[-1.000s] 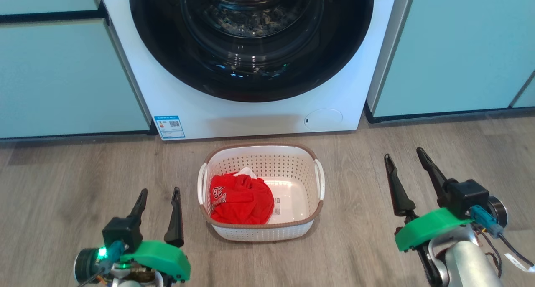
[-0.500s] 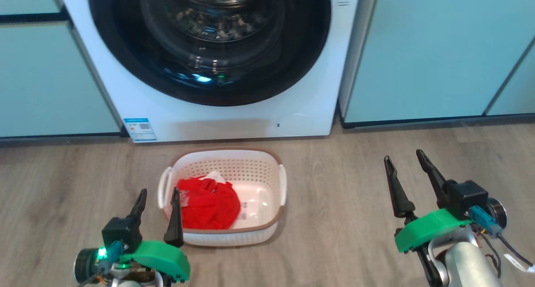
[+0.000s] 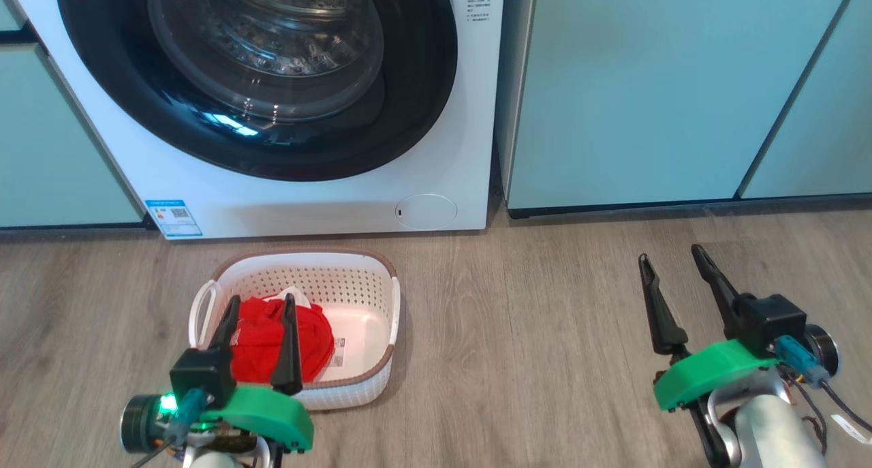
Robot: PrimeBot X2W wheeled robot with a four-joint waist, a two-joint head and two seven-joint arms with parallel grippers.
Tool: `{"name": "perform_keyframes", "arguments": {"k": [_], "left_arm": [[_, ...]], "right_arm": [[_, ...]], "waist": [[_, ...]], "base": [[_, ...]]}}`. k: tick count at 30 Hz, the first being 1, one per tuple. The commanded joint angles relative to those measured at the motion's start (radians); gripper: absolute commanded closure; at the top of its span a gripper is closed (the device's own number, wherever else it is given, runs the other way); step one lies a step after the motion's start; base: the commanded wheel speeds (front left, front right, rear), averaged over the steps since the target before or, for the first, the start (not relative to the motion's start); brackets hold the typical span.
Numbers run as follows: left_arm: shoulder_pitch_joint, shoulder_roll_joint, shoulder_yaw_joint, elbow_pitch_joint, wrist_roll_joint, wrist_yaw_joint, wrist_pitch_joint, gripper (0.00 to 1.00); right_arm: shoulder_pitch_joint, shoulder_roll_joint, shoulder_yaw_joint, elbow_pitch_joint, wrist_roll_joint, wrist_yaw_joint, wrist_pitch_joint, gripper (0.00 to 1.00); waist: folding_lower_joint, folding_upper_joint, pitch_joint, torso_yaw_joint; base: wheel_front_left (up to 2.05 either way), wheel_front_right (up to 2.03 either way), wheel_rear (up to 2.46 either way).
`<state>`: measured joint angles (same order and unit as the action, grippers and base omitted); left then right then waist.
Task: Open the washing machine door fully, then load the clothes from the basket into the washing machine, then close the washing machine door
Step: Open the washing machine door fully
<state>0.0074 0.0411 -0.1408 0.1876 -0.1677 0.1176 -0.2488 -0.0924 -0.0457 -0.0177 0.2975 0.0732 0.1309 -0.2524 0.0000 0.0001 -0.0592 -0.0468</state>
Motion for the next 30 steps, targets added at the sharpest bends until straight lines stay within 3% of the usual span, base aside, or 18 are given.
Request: {"name": "perform_keyframes", "arguments": {"k": [1, 30], "left_arm": [[-0.022, 0.009, 0.033, -0.032, 0.01, 0.006, -0.013, 0.0], [-0.017, 0.009, 0.025, -0.028, 0.035, 0.016, -0.013, 0.0]], "right_arm": [[-0.05, -0.004, 0.028, -0.028, -0.001, 0.0, -0.009, 0.0], [-0.048, -0.004, 0.03, -0.035, 0.002, 0.0, -0.009, 0.0]], "waist": [[0.0, -0.0001, 0.0, -0.001], [0.0, -0.0001, -0.005, 0.0]], "base": [[0.66, 0.66, -1.32], [0.07, 0.07, -0.15]]}}
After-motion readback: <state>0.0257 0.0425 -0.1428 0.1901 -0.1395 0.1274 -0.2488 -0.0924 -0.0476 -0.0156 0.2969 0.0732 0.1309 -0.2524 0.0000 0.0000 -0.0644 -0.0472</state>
